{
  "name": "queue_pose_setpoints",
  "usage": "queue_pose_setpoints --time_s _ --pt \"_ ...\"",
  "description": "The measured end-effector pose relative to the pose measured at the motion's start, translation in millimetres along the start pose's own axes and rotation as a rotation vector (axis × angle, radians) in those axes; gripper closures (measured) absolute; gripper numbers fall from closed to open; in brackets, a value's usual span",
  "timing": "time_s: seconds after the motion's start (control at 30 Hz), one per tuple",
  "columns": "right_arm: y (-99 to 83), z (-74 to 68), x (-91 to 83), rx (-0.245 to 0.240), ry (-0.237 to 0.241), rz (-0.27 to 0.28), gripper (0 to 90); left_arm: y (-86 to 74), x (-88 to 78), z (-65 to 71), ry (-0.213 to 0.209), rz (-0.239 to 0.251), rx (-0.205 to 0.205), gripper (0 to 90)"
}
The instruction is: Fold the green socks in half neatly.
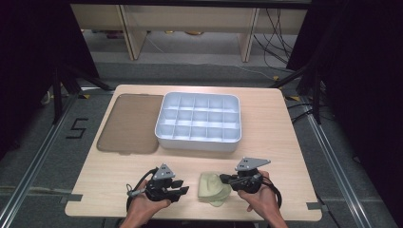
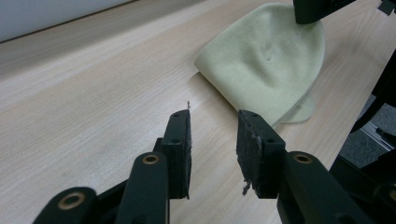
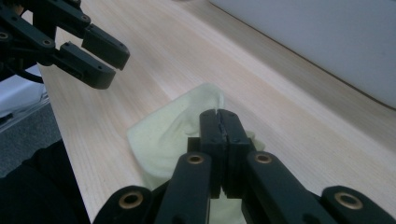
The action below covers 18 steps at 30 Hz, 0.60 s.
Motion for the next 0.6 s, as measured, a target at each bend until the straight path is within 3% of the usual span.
queue_pose_setpoints --time_s 0.07,0.1,0.2,0.23,0.27,0.33,0.4,0.43,0.5,0.53,0.6 --pt "-1.5 2.0 -2.0 0.006 0.001 -0.004 90.0 0.5 0.5 1.7 -0.001 -0.001 0.007 65.8" --pt "-3.5 3.7 -3.6 0.007 0.005 -0.016 90.0 0.9 1.1 3.7 -0.001 0.001 -0.008 66.2" --pt "-12.7 10.7 -4.7 0.028 -0.018 -0.052 90.0 2.5 1.2 5.5 -0.001 0.001 0.023 66.6" --pt "-16.2 12.8 -3.5 0.031 -0.022 -0.064 89.9 4.1 2.3 8.7 -0.002 0.012 0.004 66.8" --pt "-19.3 12.8 -2.2 0.045 -0.012 -0.087 89.9 5.0 2.5 9.7 -0.009 0.008 0.024 67.2" --pt "-21.5 14.0 0.2 0.031 -0.009 -0.098 89.9 7.3 3.7 12.7 -0.012 0.015 0.032 68.3" --pt "-25.9 15.6 4.9 0.014 -0.034 -0.144 89.9 12.3 7.7 23.2 -0.027 0.017 0.037 69.6" --pt "-26.5 16.7 7.5 0.001 -0.038 -0.130 89.9 14.7 9.6 25.5 -0.031 0.020 0.078 70.1" --pt "-27.4 16.5 7.9 0.009 -0.039 -0.134 89.9 19.1 15.1 32.7 -0.039 0.022 0.092 71.5" --pt "-28.1 16.9 6.7 0.005 -0.043 -0.154 89.9 21.1 17.8 36.3 -0.041 0.022 0.086 71.9" --pt "-29.5 17.7 7.5 0.010 -0.049 -0.143 89.9 25.8 24.2 43.5 -0.054 0.036 0.079 74.0"
Point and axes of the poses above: each handheld gripper's, and its own axes: x roughly forward along the jaws, y roughly out of its top, z roughly to its right, the point moved 5 cm from there along x, roughly forward along the jaws, and after that the axes turned 14 degrees about y, right-handed, at the moved point
